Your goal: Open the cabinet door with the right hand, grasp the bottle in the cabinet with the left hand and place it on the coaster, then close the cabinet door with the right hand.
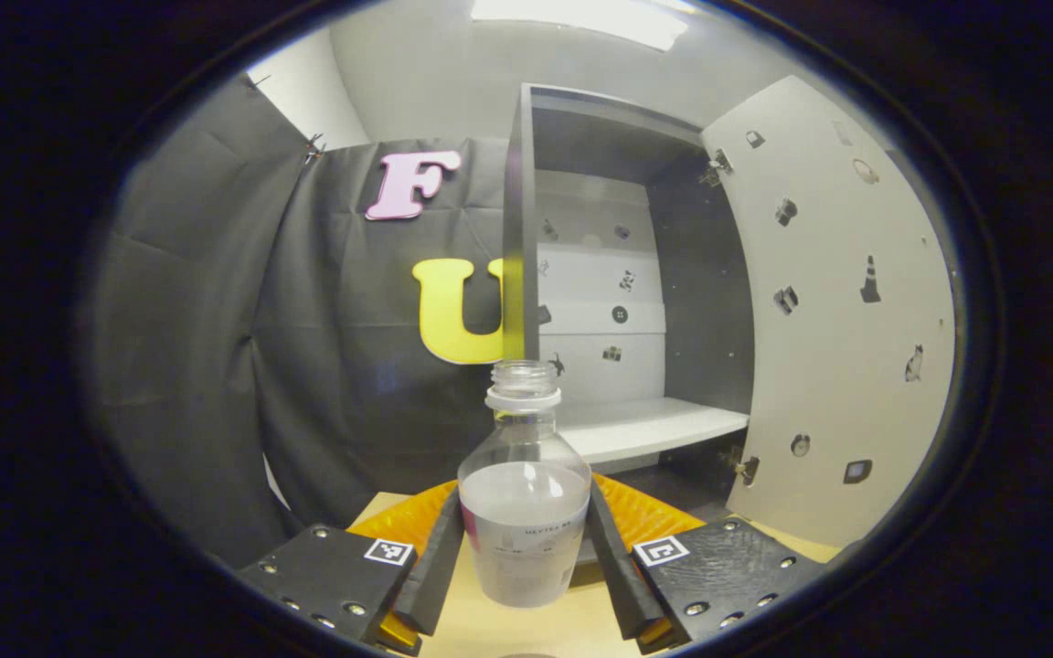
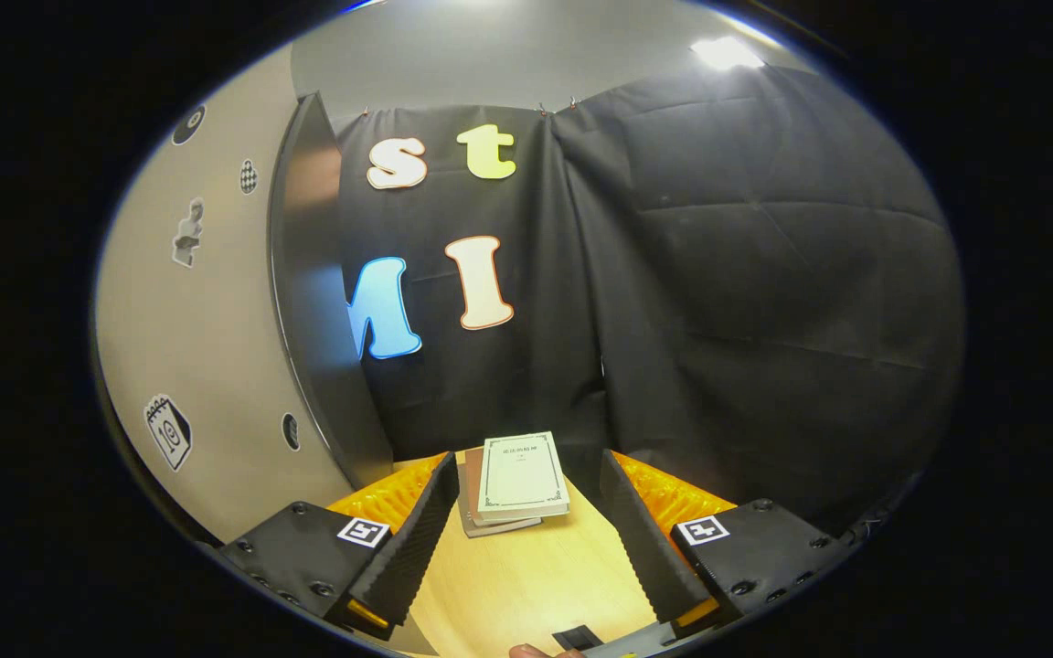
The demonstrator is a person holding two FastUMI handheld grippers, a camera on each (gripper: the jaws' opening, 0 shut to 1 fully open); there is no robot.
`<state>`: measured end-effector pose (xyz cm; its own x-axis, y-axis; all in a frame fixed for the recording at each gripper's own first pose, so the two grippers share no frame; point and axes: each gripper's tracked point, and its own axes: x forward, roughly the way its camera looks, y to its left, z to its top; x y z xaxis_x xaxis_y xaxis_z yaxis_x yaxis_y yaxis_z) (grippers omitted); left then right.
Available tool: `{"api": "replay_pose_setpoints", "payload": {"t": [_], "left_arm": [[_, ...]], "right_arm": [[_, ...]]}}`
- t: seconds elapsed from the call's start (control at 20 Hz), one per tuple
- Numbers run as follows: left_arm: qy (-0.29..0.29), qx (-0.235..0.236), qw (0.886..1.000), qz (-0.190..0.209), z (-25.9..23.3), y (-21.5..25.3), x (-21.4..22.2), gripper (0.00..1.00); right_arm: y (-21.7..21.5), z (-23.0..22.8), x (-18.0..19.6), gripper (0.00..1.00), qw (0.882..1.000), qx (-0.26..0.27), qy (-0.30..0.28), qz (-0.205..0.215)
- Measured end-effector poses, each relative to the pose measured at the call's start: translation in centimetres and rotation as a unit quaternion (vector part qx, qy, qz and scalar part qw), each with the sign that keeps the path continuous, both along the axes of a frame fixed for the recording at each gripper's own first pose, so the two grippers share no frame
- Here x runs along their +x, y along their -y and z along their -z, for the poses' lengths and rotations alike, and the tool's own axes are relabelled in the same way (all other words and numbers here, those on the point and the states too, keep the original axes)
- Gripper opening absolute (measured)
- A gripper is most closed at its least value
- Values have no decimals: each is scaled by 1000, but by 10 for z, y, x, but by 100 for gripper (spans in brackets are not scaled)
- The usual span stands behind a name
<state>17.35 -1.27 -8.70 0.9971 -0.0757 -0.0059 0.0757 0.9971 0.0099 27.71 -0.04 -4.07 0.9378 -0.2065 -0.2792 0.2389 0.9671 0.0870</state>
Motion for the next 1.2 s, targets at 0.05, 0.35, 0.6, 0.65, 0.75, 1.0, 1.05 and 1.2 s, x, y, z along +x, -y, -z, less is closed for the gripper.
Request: {"api": "replay_pose_setpoints", "payload": {"t": [0.05,0.35,0.6,0.65,0.75,1.0,1.05,1.2], "left_arm": [[-3,-1,1000,-5,14,-6,-5,72],[-25,-6,999,-39,118,-35,-33,72],[-62,-44,997,-27,195,-23,-52,72],[-64,-51,996,-28,204,-21,-51,71],[-67,-44,996,-30,218,-18,-48,72],[-88,-5,996,1,256,11,-51,72],[-94,-2,996,3,263,14,-53,71],[-92,5,996,4,268,15,-57,73]], "right_arm": [[-3,1,-3,94,1000,1,0,0],[-7,8,-31,94,1000,1,-2,24],[10,8,-51,93,997,-23,-1,80],[13,5,-53,98,995,-21,3,93],[17,-1,-54,98,993,-17,12,114],[14,-7,-54,98,991,-52,12,120],[11,-8,-53,94,992,-52,10,117],[8,-8,-51,98,992,-50,10,114]]}}
